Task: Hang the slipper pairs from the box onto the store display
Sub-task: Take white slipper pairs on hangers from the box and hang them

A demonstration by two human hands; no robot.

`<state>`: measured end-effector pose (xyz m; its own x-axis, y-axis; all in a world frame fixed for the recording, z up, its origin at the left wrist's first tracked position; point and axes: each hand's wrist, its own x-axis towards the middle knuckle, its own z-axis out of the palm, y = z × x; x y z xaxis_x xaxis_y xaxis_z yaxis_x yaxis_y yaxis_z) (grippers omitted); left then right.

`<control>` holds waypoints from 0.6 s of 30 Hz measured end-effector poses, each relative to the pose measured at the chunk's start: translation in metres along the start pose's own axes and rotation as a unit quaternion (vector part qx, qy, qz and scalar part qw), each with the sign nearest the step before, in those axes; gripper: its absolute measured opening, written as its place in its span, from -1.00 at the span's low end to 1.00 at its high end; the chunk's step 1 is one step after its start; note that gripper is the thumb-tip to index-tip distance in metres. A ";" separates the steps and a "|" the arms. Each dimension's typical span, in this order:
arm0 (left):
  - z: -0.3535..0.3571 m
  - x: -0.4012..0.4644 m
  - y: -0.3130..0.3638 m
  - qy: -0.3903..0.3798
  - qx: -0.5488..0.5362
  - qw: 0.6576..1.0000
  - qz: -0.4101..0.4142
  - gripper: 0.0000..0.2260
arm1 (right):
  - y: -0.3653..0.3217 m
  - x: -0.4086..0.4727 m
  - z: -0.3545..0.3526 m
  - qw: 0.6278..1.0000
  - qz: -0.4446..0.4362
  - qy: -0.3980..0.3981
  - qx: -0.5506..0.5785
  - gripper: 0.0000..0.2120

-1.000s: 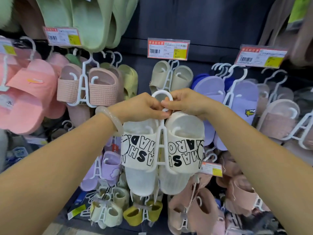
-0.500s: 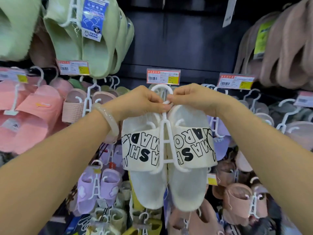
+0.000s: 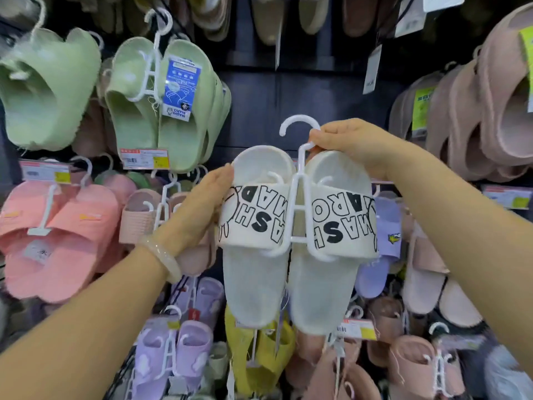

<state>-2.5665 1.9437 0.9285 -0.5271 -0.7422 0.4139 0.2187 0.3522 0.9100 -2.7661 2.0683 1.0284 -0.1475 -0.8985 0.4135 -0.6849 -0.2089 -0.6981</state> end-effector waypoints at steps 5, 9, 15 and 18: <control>0.002 -0.025 -0.036 -0.072 -0.112 0.980 -0.148 -0.33 | -0.017 0.009 -0.015 0.997 -0.027 0.062 -0.023 -0.75; 0.014 -0.016 -0.045 -0.076 -0.087 0.990 -0.079 -0.77 | -0.025 0.020 -0.028 0.995 -0.039 0.068 -0.056 -0.73; 0.040 -0.002 -0.010 0.025 -0.112 0.993 -0.003 -0.73 | -0.019 0.037 -0.047 0.996 -0.048 0.058 -0.057 -0.73; 0.048 0.015 0.001 0.056 -0.104 0.993 0.013 -0.83 | -0.017 0.048 -0.063 0.995 -0.044 0.062 -0.068 -0.74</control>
<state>-2.6135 1.9605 0.9345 -0.4267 -0.7977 0.4261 0.4011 0.2553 0.8797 -2.8061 2.0527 1.0970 -0.1632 -0.8225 0.5448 -0.7876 -0.2240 -0.5741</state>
